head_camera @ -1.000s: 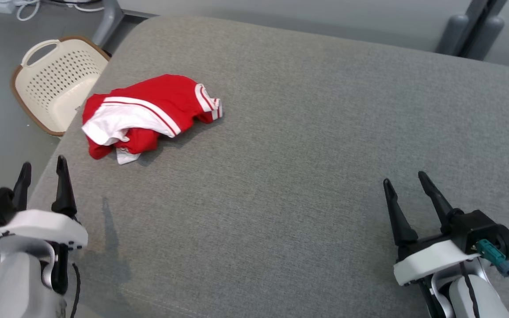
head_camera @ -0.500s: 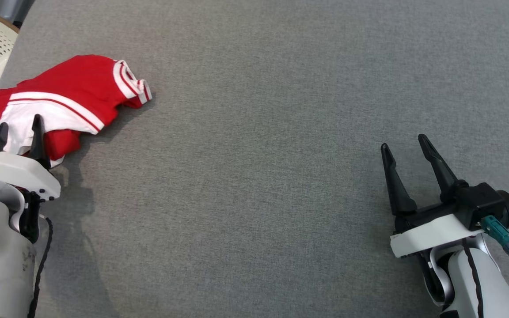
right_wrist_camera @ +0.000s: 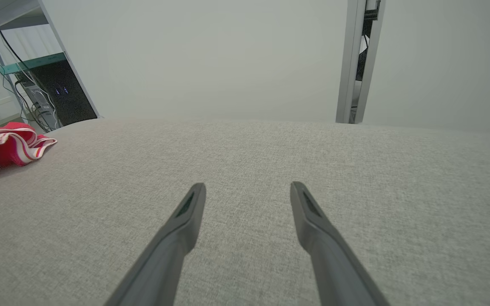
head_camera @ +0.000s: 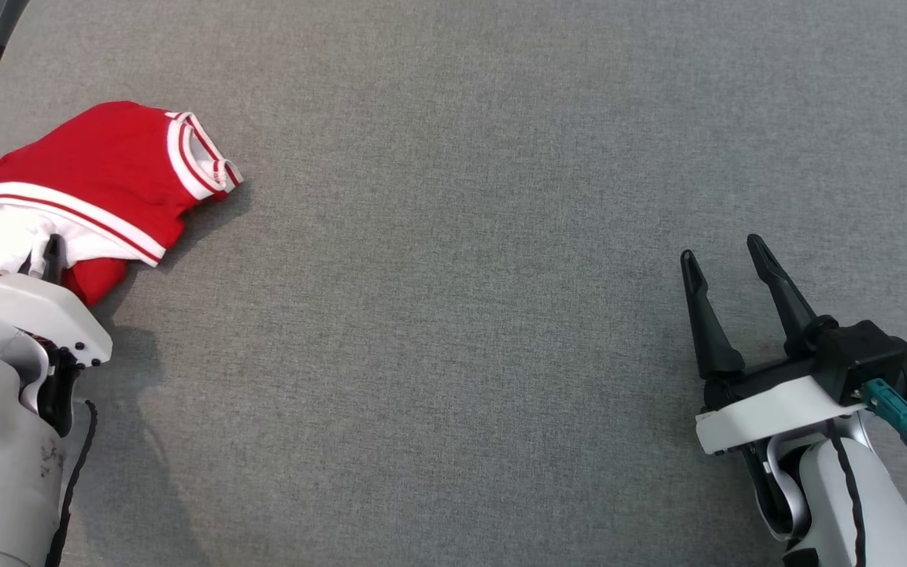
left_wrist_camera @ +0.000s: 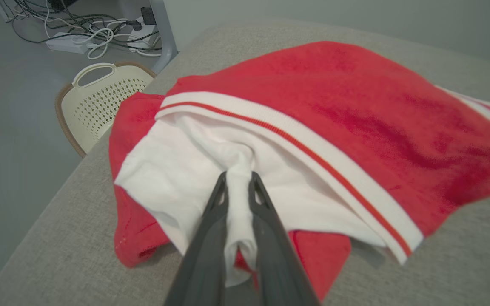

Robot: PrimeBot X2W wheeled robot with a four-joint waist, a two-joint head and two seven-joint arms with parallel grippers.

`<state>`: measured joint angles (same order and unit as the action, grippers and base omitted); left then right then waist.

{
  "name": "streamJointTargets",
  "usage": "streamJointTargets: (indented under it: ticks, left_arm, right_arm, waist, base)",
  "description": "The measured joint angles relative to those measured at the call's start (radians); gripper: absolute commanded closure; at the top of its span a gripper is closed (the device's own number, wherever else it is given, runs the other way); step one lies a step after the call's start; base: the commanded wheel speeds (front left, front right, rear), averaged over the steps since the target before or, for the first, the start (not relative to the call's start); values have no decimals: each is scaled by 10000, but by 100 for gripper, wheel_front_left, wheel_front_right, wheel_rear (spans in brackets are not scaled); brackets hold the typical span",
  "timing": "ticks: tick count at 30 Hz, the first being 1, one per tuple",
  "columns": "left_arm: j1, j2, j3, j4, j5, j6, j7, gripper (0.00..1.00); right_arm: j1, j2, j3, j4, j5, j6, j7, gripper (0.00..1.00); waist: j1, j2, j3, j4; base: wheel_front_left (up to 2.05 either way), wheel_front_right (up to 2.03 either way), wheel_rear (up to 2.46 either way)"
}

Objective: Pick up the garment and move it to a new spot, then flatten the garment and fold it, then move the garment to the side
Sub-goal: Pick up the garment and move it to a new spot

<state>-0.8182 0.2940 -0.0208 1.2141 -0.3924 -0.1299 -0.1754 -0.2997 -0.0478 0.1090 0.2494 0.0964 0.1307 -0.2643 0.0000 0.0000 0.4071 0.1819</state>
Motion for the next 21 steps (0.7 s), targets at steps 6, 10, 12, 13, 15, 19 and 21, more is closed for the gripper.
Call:
streamJointTargets:
  ticks: [6, 10, 12, 13, 15, 19, 21]
  left_arm:
    - [40, -58, -669, -407, -372, 2, -301, 100]
    - [-119, -58, -1530, -1302, -658, 2, -562, 100]
    - [-271, -59, -1983, -1779, -767, 2, -669, 100]
    - [-312, -75, -2180, -2031, -872, 0, -721, 100]
    - [-349, -123, -2619, -2543, -1057, 2, -767, 100]
    - [-403, -362, -3565, -3568, -1553, 0, -834, 100]
    - [-368, -552, -3914, -3981, -1848, 2, -848, 100]
  right_arm:
    - [23, -2, -25, 128, 201, 0, 0, 0]
    - [151, 2, -31, 215, 389, 0, 0, 0]
    - [185, -2, -46, 236, 502, 0, 0, 0]
    - [201, -2, -50, 242, 556, 0, 0, 0]
    - [251, -4, -48, 247, 637, 0, 0, 0]
    - [372, -2, -77, 299, 811, 0, 0, 0]
    - [477, -2, -113, 324, 848, 0, 0, 0]
  waist:
    - [0, 0, -402, -76]
    - [0, 0, -680, -190]
    - [0, 0, -808, -268]
    - [0, 0, -876, -319]
    - [0, 0, -1009, -445]
    - [0, 0, -1300, -795]
    - [0, 0, -1454, -1006]
  base:
    - [0, 0, 0]
    - [0, 0, 0]
    - [0, 0, 0]
    - [0, 0, 0]
    - [0, 0, 0]
    - [0, 0, 0]
    - [0, 0, 0]
